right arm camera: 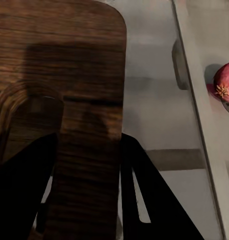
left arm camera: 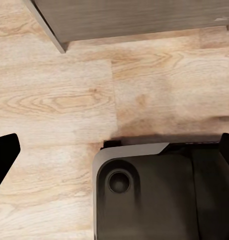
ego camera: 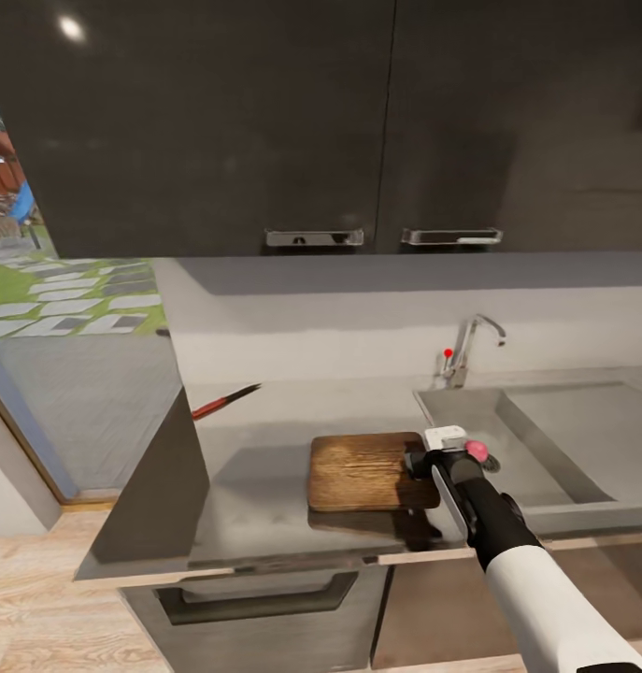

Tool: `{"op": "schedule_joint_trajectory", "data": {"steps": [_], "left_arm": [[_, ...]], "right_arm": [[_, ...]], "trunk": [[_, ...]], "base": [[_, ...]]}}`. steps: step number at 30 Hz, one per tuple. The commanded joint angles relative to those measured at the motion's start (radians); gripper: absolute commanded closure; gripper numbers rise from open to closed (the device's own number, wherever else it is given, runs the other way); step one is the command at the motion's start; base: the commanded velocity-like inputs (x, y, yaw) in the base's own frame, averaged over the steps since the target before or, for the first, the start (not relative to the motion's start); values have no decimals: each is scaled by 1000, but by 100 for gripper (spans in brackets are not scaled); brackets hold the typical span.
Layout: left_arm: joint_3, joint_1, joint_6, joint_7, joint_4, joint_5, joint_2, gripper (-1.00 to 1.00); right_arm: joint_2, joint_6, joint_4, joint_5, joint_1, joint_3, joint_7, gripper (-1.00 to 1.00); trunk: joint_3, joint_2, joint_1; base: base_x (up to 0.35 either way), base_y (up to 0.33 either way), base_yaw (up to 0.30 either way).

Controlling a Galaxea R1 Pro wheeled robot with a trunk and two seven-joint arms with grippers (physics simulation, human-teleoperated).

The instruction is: In the kitchen, take the Vidalia onion out of the sink, dice it on the chopping board with the paring knife, put the diced onion into the bowl on the countertop, then place both the paring knife and the chopping board into the sink.

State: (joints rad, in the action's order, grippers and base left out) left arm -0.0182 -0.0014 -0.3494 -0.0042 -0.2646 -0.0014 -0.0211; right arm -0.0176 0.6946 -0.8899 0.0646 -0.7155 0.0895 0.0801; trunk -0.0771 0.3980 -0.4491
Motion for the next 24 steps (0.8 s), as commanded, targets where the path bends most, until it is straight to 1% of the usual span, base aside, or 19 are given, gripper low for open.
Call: {"op": "schedule_joint_trajectory", "data": {"steps": [1, 6, 16, 20, 24], "left_arm": [[-2, 0, -2, 0, -1, 0, 0, -100], [-2, 0, -2, 0, -1, 0, 0, -100], [-2, 0, -2, 0, -1, 0, 0, -100], [-2, 0, -2, 0, -1, 0, 0, -100], [-2, 0, -2, 0, -1, 0, 0, -100]], "right_arm": [[-1, 6, -1, 6, -1, 4, 1, 100], [0, 6, -1, 6, -1, 4, 1, 100], [1, 6, -1, 5, -1, 4, 1, 100], [1, 6, -1, 5, -1, 4, -11, 100], [0, 6, 0, 5, -1, 4, -39, 100]], "trunk": [[-2, 2, -1], [-2, 2, -1], [-2, 2, -1], [-2, 2, -1], [-2, 2, -1]], "base": [[147, 72, 0], [82, 36, 0], [7, 3, 0], [0, 0, 0], [0, 0, 0]]}}
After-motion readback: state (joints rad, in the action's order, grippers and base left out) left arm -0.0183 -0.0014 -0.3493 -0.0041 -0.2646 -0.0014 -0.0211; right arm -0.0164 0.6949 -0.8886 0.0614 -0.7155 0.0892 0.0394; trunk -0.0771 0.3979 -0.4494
